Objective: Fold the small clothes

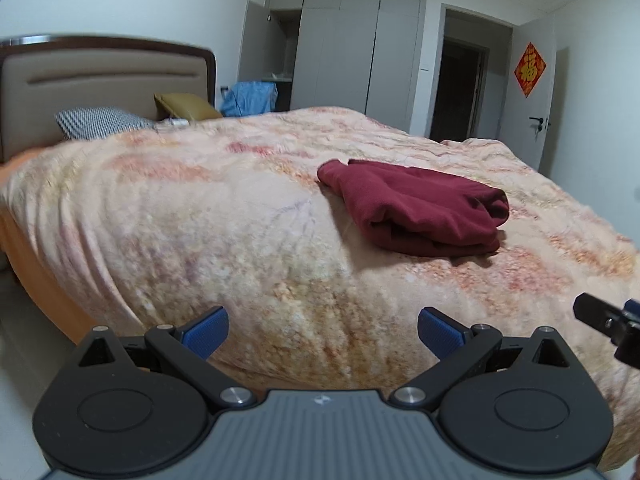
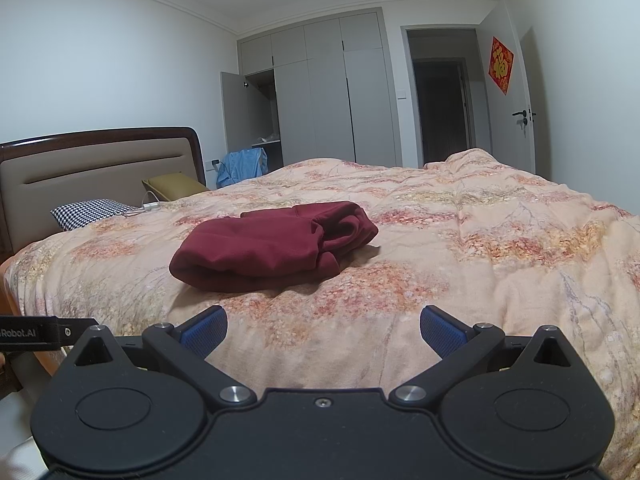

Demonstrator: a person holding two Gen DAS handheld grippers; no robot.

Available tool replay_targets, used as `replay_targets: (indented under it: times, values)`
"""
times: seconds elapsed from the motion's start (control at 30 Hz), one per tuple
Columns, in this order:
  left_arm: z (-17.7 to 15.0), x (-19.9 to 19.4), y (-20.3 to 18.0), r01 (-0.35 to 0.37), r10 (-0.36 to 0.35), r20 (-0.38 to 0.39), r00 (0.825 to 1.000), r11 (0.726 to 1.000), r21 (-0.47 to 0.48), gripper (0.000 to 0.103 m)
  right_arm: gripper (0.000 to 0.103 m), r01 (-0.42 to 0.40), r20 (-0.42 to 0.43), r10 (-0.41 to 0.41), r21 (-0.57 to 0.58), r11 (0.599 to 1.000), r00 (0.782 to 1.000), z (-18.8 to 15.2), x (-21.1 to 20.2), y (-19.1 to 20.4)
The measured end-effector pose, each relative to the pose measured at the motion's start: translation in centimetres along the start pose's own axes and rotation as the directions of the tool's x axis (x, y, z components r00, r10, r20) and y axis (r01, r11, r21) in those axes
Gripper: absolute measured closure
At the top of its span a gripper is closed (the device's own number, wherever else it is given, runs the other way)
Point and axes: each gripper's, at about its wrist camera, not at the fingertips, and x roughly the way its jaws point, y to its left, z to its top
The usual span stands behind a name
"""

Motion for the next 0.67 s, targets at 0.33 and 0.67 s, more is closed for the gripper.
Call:
replay_targets:
  times: [0.33,0.67]
  values:
    - [0.12,-0.47,-0.11,0.02,-0.02,0.03,0.999,1.0,0.015,0.0,0.001,0.0,-0.001,0.0,0.001,1.0,1.0,-0.01,0.0,0.03]
    - [0.05,-0.42,-0.24,0.015,-0.016,0.029,0.999,1.0,0.025,0.0,0.001,0.0,-0.006,0.0,0.003,1.0,1.0,-0.17,0.0,0.04]
